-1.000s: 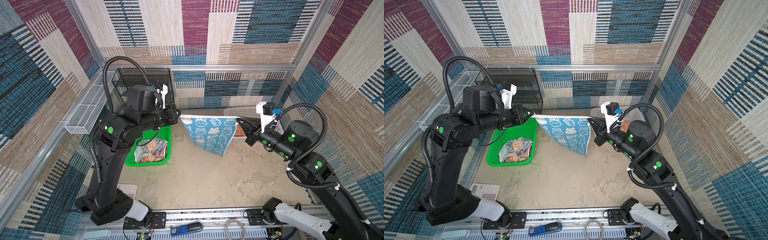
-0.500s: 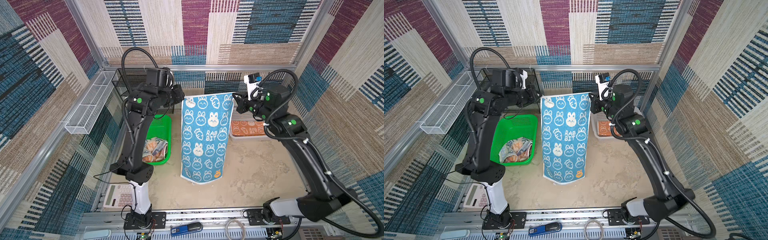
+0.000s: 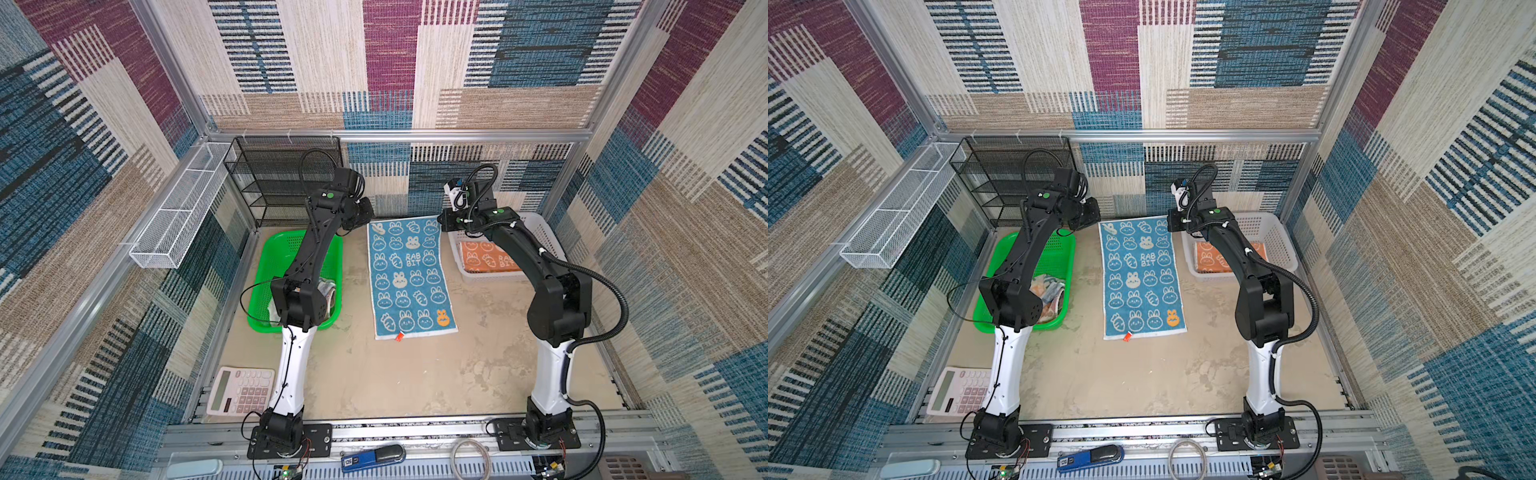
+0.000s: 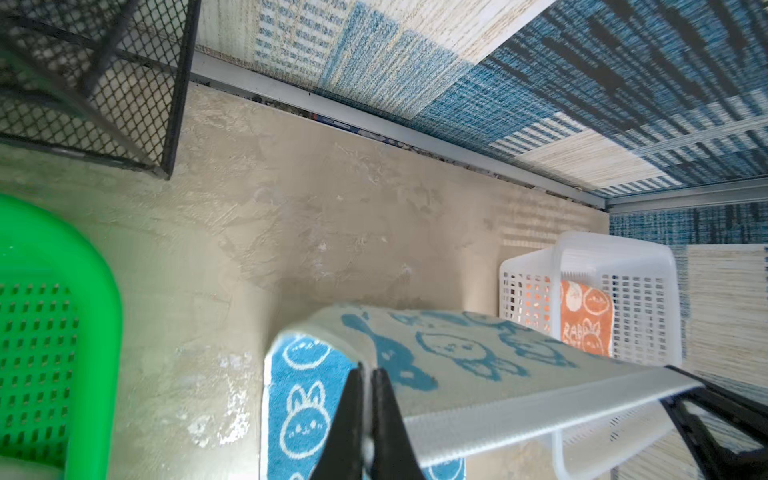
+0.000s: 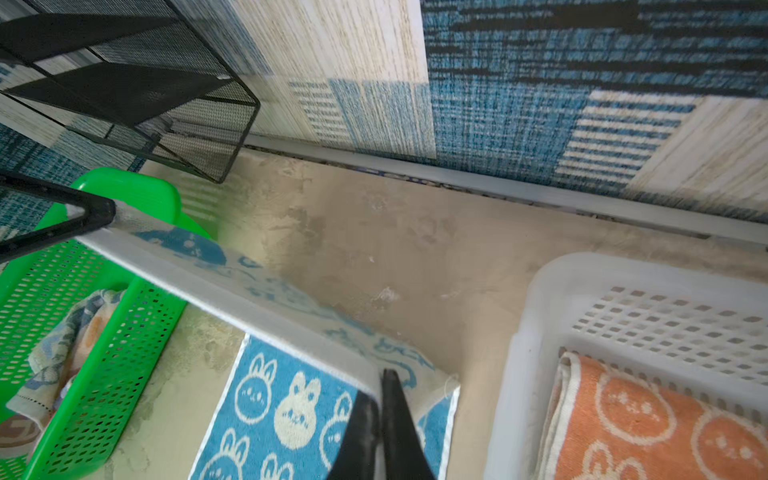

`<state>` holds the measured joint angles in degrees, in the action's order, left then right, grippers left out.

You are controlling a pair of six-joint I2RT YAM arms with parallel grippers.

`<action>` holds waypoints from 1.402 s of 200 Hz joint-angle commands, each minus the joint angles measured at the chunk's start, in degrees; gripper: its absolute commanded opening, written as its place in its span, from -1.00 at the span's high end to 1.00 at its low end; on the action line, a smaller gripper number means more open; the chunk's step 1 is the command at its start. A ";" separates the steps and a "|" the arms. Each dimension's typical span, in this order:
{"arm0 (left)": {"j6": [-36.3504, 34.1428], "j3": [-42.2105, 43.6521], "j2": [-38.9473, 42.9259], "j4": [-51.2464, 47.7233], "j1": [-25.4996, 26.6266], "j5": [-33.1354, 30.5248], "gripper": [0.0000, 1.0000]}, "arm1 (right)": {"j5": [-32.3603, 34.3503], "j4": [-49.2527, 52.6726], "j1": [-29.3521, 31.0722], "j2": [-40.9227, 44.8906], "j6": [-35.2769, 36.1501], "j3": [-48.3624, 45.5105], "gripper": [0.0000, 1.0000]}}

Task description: Fold and stack the towels

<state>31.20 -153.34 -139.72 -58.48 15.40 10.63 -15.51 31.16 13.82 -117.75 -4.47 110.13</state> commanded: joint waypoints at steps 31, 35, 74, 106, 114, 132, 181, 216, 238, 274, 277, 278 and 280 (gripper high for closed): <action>-3.66 7.51 2.73 0.66 -0.06 -6.64 1.00 | 4.84 -1.61 -1.30 1.98 -0.22 -4.40 1.00; -3.88 8.66 3.29 0.67 0.24 -6.90 1.00 | 4.84 -1.97 -1.34 2.75 -0.33 -5.65 1.00; -3.39 25.38 11.12 0.95 3.42 -10.75 1.00 | 4.11 -5.84 -1.30 11.38 -2.30 -21.47 1.00; -0.96 42.39 19.23 5.16 5.18 -10.65 1.00 | 3.74 -8.63 -1.03 17.51 -4.93 -33.30 1.00; -0.65 46.06 21.14 6.38 5.66 -11.04 1.00 | 3.78 -9.38 -0.82 18.98 -5.56 -35.75 1.00; -0.19 52.46 24.08 8.65 6.28 -10.50 1.00 | 4.85 -9.93 -0.70 21.68 -6.63 -40.58 1.00; -0.42 59.07 28.14 8.92 7.96 -11.11 1.00 | 6.02 -11.02 0.47 27.01 -8.13 -49.98 1.00; -0.62 60.26 32.10 8.42 8.23 -11.29 1.00 | 7.18 -10.94 1.59 31.24 -9.19 -54.62 1.00; -0.10 62.42 33.49 8.55 9.12 -10.43 1.00 | 6.26 -11.82 2.38 33.13 -10.47 -58.42 1.00; 1.10 68.37 31.25 10.32 11.36 -9.06 1.00 | 4.28 -17.29 3.13 31.16 -13.19 -65.63 1.00; 1.19 68.76 31.01 10.51 11.40 -8.93 1.00 | 4.36 -17.85 3.14 30.81 -13.29 -66.07 1.00; 1.21 68.90 30.87 10.63 11.45 -8.86 1.00 | 4.35 -18.00 3.14 30.64 -13.33 -66.17 1.00; 1.29 69.17 30.70 10.75 11.48 -8.74 1.00 | 4.44 -18.22 3.14 30.34 -13.43 -66.38 1.00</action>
<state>31.46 -87.15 -107.55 -44.58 26.70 8.82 -18.59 13.93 17.21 -85.58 -14.98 46.52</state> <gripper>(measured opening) 0.070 0.063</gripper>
